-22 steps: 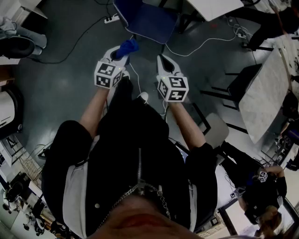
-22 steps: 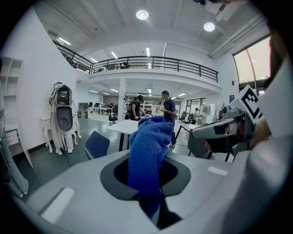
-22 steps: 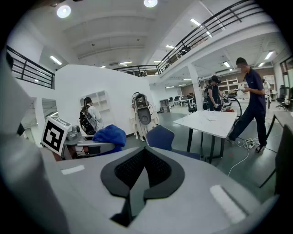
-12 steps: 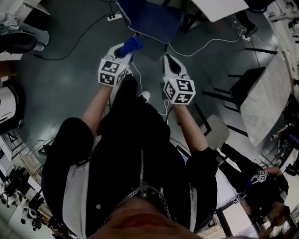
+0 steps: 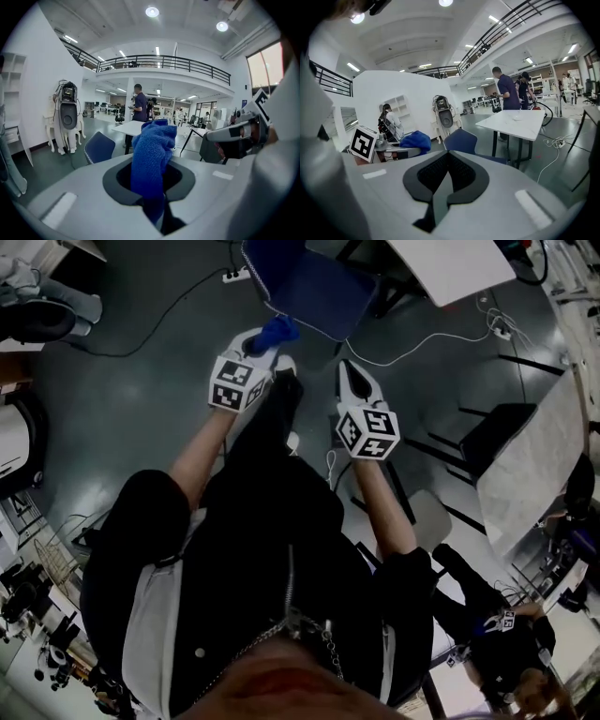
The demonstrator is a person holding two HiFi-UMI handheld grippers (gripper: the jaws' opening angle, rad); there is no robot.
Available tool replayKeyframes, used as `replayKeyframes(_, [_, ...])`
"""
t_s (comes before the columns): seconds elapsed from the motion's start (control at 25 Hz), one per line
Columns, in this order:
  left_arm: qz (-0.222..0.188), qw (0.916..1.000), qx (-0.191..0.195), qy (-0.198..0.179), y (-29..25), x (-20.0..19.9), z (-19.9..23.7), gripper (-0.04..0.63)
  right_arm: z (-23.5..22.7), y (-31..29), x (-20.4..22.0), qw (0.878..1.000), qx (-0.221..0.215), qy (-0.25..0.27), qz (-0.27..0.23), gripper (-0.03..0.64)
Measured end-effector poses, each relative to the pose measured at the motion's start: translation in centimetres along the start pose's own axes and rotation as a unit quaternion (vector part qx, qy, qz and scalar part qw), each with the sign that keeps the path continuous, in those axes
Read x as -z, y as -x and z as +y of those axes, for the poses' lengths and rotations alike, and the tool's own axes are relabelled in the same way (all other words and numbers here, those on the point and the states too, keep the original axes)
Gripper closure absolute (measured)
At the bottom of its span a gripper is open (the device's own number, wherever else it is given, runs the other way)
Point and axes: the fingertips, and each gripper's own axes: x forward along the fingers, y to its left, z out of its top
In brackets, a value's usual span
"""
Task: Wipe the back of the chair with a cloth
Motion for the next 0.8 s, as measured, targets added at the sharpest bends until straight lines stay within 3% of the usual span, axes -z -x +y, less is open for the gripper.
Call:
replayKeyframes(0.4, [-0.032,0.997,-0.065,0.028,-14.7,-6.8,9.6,0.537,-7.7,-14.9,-8.2,0.998,-0.017,0.043,0.044,0.614])
replayKeyframes(0.56, [-0.036,0.9966,-0.067,0.03,-19.7,-9.9,13.5,0.537,-9.9,-21.3,-13.3,0.996,-0.008,0.077,0.033,0.614])
replayKeyframes(0.8, [-0.041,0.9947,-0.089,0.029,-26.1,-12.5,17.8,0.537,-13.8,-26.8,-17.4,0.998,0.005,0.057,0.013,0.614])
